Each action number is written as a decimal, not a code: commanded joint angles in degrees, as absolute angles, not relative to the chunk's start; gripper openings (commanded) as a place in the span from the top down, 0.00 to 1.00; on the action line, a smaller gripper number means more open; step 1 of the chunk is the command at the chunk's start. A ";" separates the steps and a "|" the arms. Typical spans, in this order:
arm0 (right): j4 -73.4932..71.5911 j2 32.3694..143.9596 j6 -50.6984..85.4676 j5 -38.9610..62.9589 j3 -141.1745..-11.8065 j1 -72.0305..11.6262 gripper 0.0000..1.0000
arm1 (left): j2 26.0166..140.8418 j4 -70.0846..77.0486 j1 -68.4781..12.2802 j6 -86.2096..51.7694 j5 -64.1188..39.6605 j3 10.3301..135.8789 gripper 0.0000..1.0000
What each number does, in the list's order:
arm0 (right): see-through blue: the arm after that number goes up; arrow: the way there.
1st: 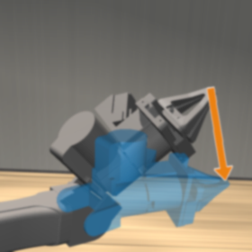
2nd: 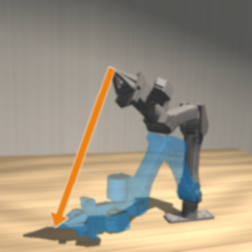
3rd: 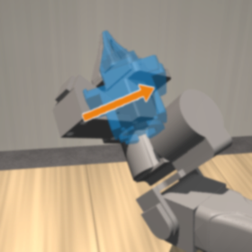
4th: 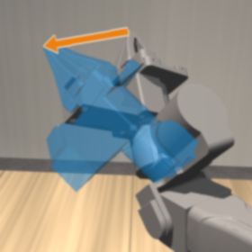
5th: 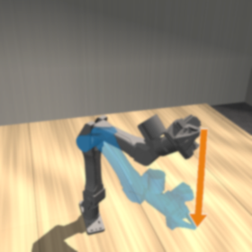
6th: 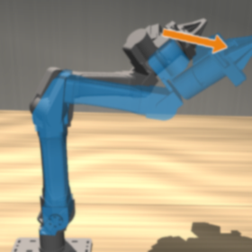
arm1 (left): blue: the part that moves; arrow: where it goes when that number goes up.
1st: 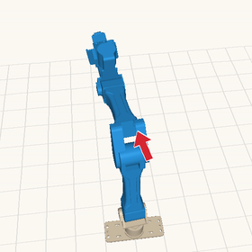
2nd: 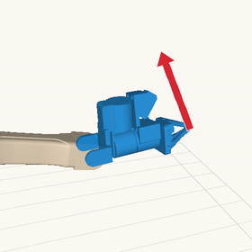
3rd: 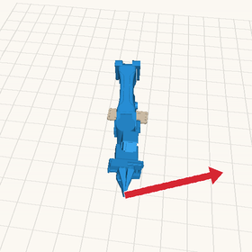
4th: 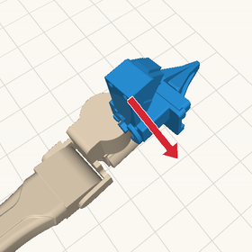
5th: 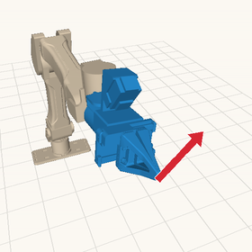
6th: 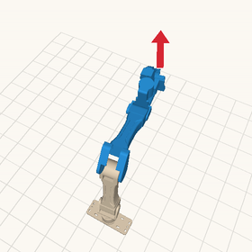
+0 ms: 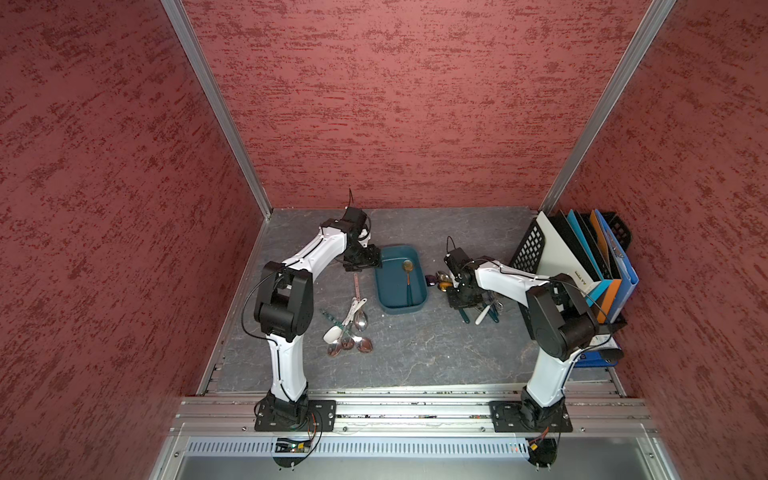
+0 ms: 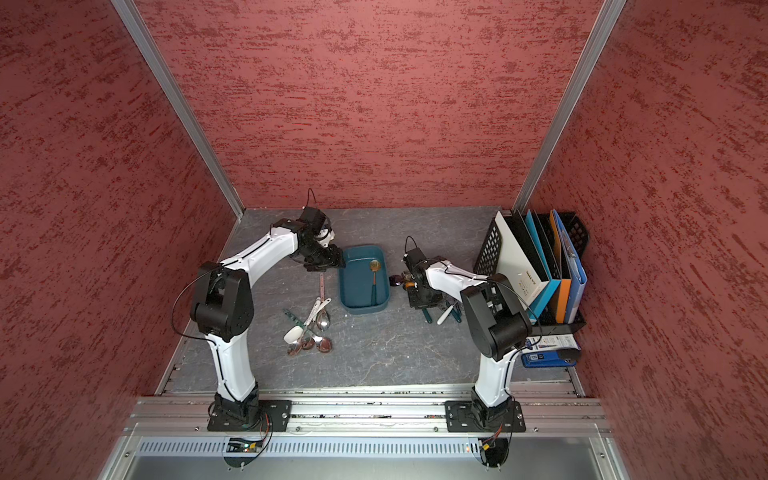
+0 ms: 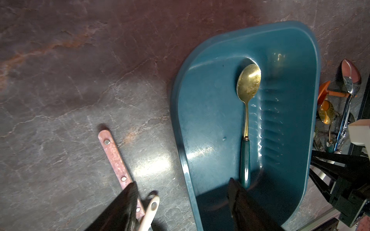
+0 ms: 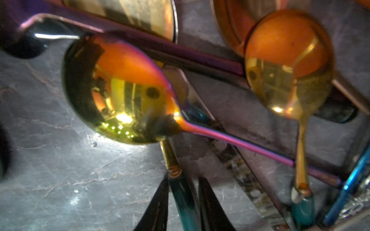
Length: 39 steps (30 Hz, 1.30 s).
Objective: Put the spoon into the storage box
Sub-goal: Pick up the spoon from the center of the board.
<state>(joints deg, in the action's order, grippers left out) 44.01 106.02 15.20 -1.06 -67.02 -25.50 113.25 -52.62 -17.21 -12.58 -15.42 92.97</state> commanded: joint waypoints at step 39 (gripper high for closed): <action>64.15 111.88 5.08 36.98 -76.37 -26.41 0.86 | 108.82 -50.53 -14.06 -12.83 -16.08 91.08 0.25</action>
